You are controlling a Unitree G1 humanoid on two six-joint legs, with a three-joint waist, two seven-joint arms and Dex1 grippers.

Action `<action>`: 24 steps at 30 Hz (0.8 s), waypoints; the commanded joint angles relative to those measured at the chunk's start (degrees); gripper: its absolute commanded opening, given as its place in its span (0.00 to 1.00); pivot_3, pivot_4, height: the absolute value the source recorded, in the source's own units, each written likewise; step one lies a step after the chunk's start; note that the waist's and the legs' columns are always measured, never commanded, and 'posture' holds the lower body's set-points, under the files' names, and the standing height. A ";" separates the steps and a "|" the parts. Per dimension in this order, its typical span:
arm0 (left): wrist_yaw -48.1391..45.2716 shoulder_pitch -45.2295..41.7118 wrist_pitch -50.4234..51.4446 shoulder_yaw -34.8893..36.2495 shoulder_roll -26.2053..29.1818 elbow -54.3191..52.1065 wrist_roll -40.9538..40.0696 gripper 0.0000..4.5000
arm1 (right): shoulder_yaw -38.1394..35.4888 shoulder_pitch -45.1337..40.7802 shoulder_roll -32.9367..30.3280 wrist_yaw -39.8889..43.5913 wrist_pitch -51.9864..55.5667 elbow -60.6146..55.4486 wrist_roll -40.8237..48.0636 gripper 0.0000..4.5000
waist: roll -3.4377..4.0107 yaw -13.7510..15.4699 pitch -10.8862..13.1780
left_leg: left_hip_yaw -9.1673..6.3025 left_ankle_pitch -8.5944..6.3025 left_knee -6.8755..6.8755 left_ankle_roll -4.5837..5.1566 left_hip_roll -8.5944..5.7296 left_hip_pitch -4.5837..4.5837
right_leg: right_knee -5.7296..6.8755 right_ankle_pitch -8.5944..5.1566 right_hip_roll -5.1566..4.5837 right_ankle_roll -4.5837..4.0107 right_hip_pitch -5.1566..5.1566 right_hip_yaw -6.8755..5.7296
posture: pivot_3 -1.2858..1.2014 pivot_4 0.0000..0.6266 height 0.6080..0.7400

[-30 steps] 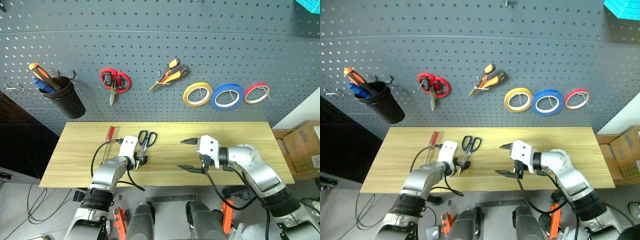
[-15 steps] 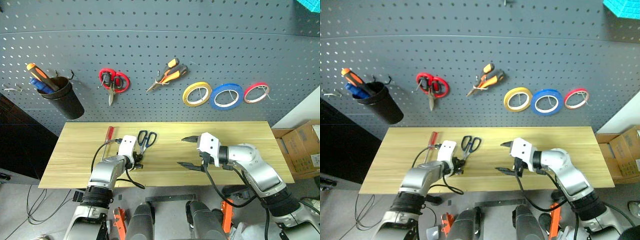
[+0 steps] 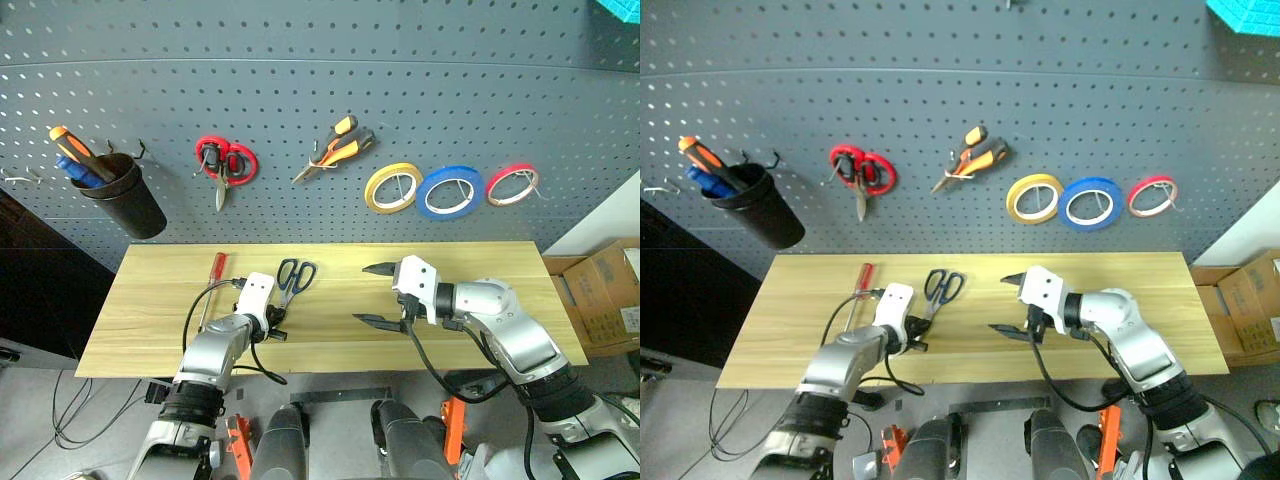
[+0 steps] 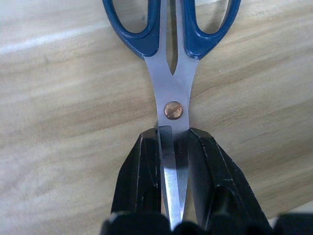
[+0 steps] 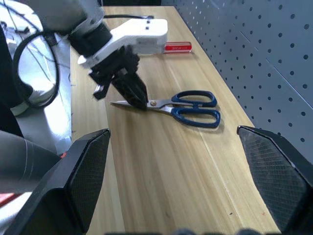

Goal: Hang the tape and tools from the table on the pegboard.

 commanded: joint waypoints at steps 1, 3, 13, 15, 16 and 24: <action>2.33 4.22 -2.86 1.92 1.46 -10.99 1.64 0.11 | -5.62 1.20 2.14 -3.34 6.41 -6.85 6.60 1.00 | -0.04 0.00 -0.02 | -0.05 0.00 0.00 0.00 0.02 -0.17 | 0.00 0.15 0.00 0.27 -0.14 -0.06 | 0.53 0.33 1.00; 3.63 6.17 -2.91 3.22 1.11 -14.91 1.42 0.11 | -7.47 2.01 3.63 -5.09 10.24 -10.01 9.80 1.00 | -0.07 0.08 -0.04 | -0.13 -0.01 0.01 -0.02 0.03 -0.40 | 0.01 0.20 0.00 0.34 -0.32 -0.14 | 0.54 0.30 1.00; 5.87 15.76 -13.49 7.46 -1.16 -31.19 0.97 0.11 | -15.04 5.84 11.73 -11.61 18.06 -21.29 27.14 1.00 | -0.85 0.52 -1.50 | -0.11 -0.02 0.02 -0.04 -0.02 -0.59 | -0.04 0.21 -0.07 0.36 -0.48 -0.20 | 0.56 0.18 1.00; 6.06 17.94 -17.54 7.19 -1.36 -32.42 1.84 0.11 | -15.35 5.66 12.52 -11.98 16.81 -21.39 27.83 1.00 | -0.95 0.59 -1.96 | -0.08 -0.02 0.03 -0.04 -0.01 -0.57 | -0.03 0.21 -0.07 0.35 -0.47 -0.21 | 0.57 0.16 1.00; 6.36 19.24 -20.39 6.49 -1.22 -32.66 3.00 0.11 | -15.36 5.33 12.91 -12.19 16.04 -21.17 27.85 1.00 | -0.96 0.66 -2.29 | -0.08 -0.02 0.03 -0.04 -0.01 -0.57 | -0.03 0.22 -0.07 0.35 -0.47 -0.21 | 0.57 0.15 1.00; 12.22 17.26 -33.45 6.91 -2.07 -26.71 9.35 0.11 | -13.92 1.22 14.66 -12.12 8.43 -15.82 23.38 1.00 | -0.98 1.92 -4.70 | 0.03 0.00 0.11 -0.02 0.01 -0.45 | -0.04 0.19 -0.02 0.08 -0.37 -0.18 | 0.58 0.09 1.00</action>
